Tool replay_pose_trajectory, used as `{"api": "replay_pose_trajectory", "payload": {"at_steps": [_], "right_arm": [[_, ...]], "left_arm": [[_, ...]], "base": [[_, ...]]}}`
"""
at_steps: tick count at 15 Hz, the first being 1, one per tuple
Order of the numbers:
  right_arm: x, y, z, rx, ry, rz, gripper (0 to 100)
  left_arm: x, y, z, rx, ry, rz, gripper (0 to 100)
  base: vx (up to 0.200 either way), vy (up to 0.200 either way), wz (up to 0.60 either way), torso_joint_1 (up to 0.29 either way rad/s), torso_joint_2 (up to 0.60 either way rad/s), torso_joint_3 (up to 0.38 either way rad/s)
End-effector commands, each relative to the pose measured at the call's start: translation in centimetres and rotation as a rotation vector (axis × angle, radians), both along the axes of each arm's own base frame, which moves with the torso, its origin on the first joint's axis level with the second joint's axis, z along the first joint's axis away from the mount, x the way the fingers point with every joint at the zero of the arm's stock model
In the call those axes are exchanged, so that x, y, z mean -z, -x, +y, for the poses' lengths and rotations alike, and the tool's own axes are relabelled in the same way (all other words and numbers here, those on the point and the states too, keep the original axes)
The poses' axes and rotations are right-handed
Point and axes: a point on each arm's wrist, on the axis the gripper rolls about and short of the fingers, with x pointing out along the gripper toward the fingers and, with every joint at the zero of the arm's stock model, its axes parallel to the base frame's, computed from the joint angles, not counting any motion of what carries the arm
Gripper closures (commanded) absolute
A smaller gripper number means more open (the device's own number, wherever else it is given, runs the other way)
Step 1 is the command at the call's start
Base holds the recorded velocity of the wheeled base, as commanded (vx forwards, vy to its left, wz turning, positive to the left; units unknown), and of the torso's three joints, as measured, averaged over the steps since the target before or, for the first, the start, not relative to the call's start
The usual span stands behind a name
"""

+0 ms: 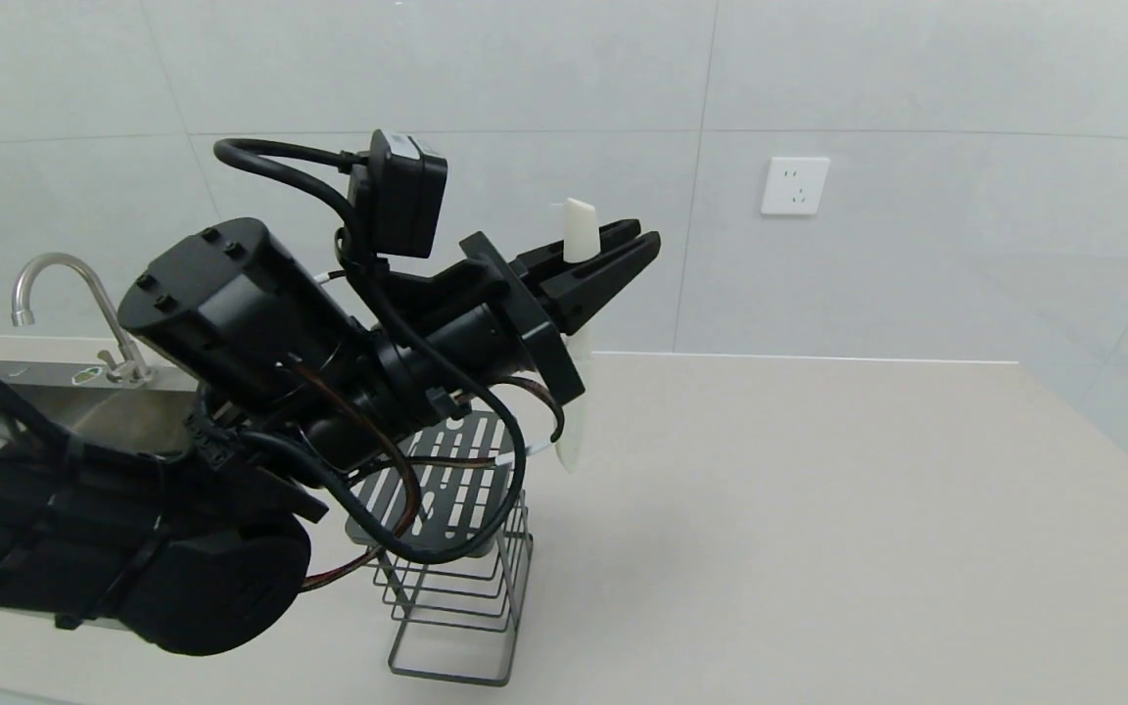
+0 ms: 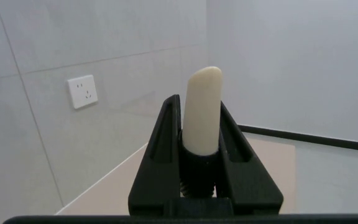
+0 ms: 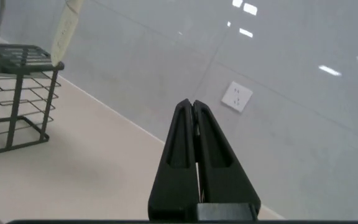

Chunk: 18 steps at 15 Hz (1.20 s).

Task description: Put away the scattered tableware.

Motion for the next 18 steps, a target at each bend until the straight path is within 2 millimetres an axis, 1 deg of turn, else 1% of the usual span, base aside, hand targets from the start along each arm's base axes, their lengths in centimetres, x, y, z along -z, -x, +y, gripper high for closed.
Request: {"api": "replay_pose_trajectory", "payload": {"at_steps": [1,2,5,6,7,12,16,17,18], "right_arm": [[1.6,0.2,-0.2,0.062,-0.064,0.12,100],[2.4,0.1,-0.3,0.125,-0.089,0.198,100],[2.4,0.1,-0.5,0.223,-0.192,0.215,100],[2.9,0.1,-0.8,0.328,-0.272,0.256,100],[2.8,0.1,-0.8,0.334,-0.29,0.255,100],[2.8,0.1,-0.8,0.332,-0.29,0.256,100],[2.8,0.1,-0.8,0.332,-0.29,0.256,100],[2.8,0.1,-0.8,0.332,-0.29,0.256,100],[2.8,0.1,-0.8,0.332,-0.29,0.256,100]], "left_arm": [[-0.4,0.5,0.5,-0.004,0.003,-0.014,100],[-0.4,0.9,0.9,-0.005,-0.001,-0.013,100],[-0.5,1.8,1.6,-0.005,-0.006,-0.007,100],[-0.6,2.0,1.8,-0.005,-0.003,-0.009,100],[-0.7,2.0,1.8,-0.007,0.001,-0.008,100],[-1.4,0.7,4.0,-0.092,0.024,-0.042,100],[-2.2,1.0,4.3,-0.112,-0.004,-0.05,100],[-2.2,0.8,4.2,-0.126,-0.015,-0.054,100],[-2.4,0.6,3.9,-0.178,-0.01,-0.042,100]], "base": [[0.0,0.0,0.0,0.0,0.0,0.0],[0.0,0.0,0.0,0.0,0.0,0.0],[0.0,0.0,0.0,0.0,0.0,0.0],[0.0,0.0,0.0,0.0,0.0,0.0],[0.0,0.0,0.0,0.0,0.0,0.0],[0.0,0.0,0.0,0.0,0.0,0.0],[0.0,0.0,0.0,0.0,0.0,0.0],[0.0,0.0,0.0,0.0,0.0,0.0],[0.0,0.0,0.0,0.0,0.0,0.0]]}}
